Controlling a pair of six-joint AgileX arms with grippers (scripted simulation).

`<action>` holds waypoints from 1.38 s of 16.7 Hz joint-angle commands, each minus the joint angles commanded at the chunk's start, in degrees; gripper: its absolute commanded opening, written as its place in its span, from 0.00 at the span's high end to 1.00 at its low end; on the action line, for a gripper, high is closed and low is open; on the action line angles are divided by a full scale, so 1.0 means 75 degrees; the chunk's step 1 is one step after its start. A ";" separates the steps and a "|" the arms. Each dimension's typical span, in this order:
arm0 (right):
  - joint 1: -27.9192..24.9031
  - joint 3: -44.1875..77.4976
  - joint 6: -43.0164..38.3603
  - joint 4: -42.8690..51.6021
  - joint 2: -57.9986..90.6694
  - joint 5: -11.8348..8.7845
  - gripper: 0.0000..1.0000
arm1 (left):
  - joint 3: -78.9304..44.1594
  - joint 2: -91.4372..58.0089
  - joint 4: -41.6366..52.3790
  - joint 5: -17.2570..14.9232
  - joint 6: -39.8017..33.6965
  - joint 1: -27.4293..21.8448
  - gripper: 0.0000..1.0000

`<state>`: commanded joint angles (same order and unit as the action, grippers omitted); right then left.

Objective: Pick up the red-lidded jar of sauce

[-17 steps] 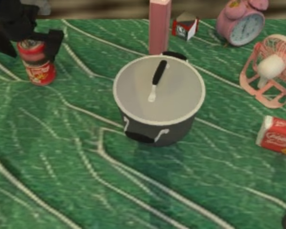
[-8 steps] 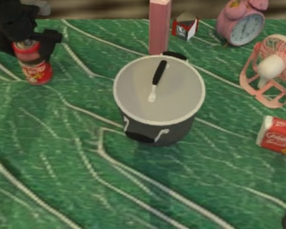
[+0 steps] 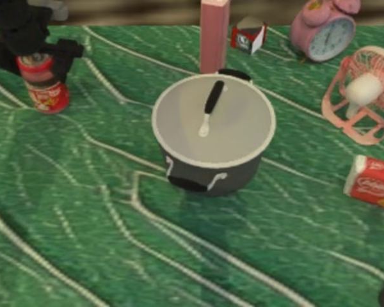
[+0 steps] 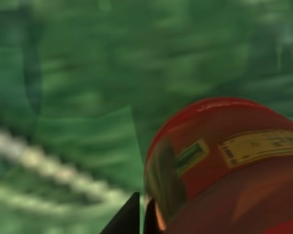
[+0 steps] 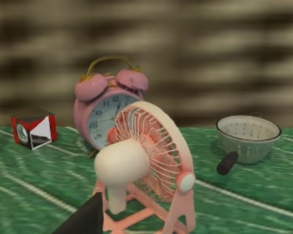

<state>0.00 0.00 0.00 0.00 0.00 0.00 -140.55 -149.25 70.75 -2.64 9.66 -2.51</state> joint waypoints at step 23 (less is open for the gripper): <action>0.0000 0.0000 0.0000 0.0000 0.0000 0.0000 0.00 | 0.3943 0.4062 0.0113 0.0058 -0.0038 0.0130 1.00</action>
<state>0.00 0.00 0.00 0.00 0.00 0.00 -110.98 -118.79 71.60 -2.20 9.38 -1.53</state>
